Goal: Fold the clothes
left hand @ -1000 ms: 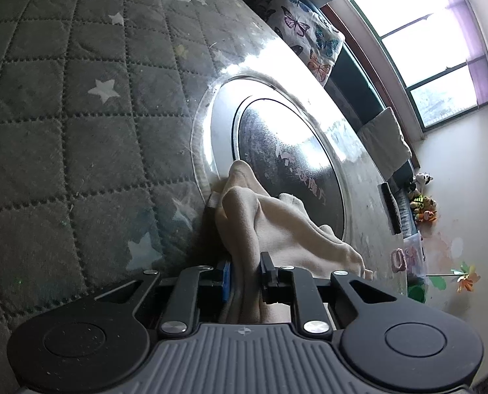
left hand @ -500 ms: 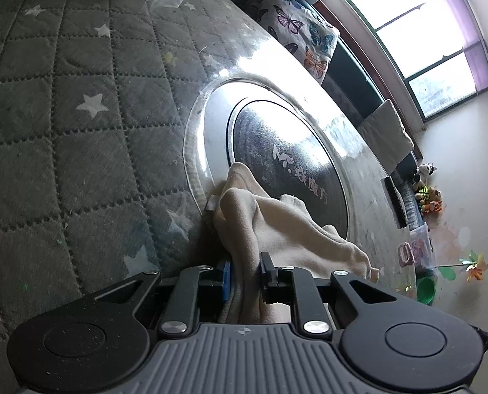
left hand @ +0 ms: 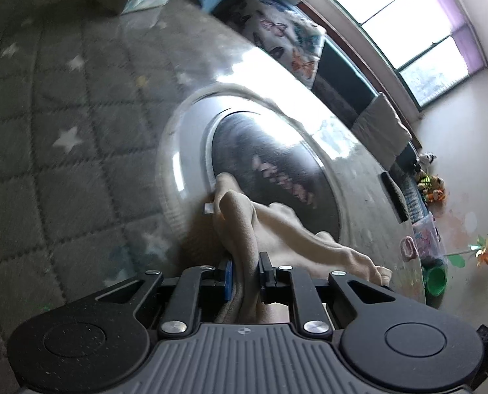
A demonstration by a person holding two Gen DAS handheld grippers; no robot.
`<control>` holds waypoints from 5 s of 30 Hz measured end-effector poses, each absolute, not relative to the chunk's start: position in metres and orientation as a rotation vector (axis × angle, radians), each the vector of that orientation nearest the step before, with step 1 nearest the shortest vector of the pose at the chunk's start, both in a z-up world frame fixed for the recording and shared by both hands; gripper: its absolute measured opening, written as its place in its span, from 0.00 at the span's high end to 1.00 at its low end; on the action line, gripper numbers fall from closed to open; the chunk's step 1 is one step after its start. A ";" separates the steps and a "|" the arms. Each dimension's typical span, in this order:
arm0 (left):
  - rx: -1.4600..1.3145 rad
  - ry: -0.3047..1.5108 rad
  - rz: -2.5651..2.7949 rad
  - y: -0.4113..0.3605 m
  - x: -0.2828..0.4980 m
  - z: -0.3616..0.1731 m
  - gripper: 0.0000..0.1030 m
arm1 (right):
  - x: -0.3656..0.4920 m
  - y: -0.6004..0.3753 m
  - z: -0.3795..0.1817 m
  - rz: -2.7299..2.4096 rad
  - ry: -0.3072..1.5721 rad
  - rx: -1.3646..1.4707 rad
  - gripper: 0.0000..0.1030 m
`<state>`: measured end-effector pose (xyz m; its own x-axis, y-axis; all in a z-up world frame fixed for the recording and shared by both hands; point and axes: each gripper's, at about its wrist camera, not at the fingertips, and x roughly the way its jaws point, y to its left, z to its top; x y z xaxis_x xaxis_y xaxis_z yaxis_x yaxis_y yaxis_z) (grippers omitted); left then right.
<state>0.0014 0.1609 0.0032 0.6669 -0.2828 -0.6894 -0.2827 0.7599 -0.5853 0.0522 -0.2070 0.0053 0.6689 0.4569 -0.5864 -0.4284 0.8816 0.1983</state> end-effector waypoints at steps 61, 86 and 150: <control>-0.054 0.901 -0.676 -0.169 0.103 0.003 0.67 | 0.131 -0.356 0.005 0.318 0.767 0.051 0.93; -0.129 0.878 -0.613 -0.126 0.091 0.003 0.65 | 0.147 -0.323 -0.001 0.318 0.764 -0.026 0.67; -0.027 0.554 -0.314 -0.085 0.008 0.028 0.00 | -0.039 -0.343 0.005 0.062 0.545 0.024 0.00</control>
